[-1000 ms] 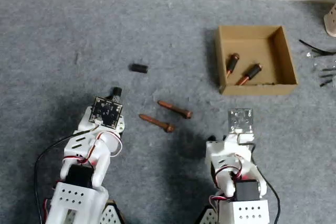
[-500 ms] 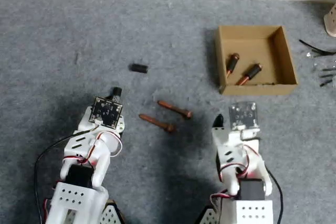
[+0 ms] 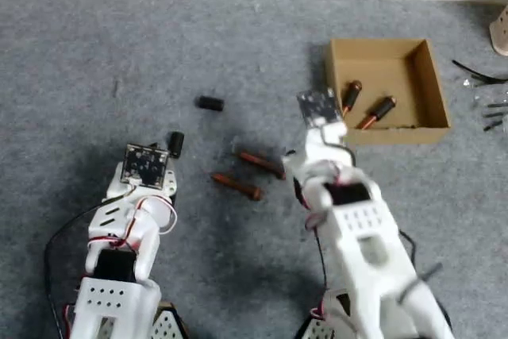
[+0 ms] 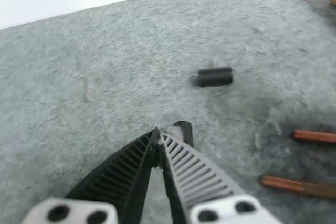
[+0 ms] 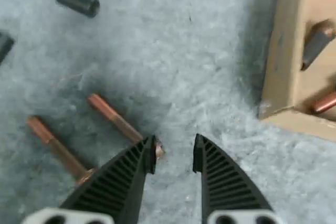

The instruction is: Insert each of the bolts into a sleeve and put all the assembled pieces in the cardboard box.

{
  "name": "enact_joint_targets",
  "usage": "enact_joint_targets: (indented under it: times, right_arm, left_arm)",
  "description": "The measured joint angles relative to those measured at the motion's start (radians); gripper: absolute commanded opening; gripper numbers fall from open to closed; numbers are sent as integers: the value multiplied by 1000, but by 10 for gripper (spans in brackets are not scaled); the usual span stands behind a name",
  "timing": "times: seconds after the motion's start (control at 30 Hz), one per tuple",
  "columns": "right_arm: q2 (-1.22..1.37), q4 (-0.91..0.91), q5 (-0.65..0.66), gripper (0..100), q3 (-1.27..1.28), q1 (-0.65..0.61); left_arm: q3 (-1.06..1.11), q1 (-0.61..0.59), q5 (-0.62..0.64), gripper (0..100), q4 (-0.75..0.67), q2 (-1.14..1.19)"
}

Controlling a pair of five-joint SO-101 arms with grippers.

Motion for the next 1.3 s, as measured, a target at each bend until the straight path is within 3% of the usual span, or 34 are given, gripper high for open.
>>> enact_joint_targets:
  times: [0.17,0.33,0.63,0.87,1.07,1.17,1.3]
  right_arm:
    - [176,-80,0,106,-26,48]
    - [176,-210,0,106,68,71]
    - [164,-230,-2,106,89,72]
    - [164,-230,-2,106,91,72]
    - [164,-230,-2,106,95,72]
    - [164,-230,-2,106,95,72]
    - [164,-230,-2,106,95,72]
  left_arm:
    - [-26,-60,3,10,0,2]
    - [-37,-63,3,31,0,2]
    - [-127,-63,3,31,28,106]
    - [-292,-63,48,34,28,446]
    - [-572,-63,49,71,34,839]
    - [-763,-63,-41,101,54,1037]
    - [-1043,-11,-281,135,149,1295]
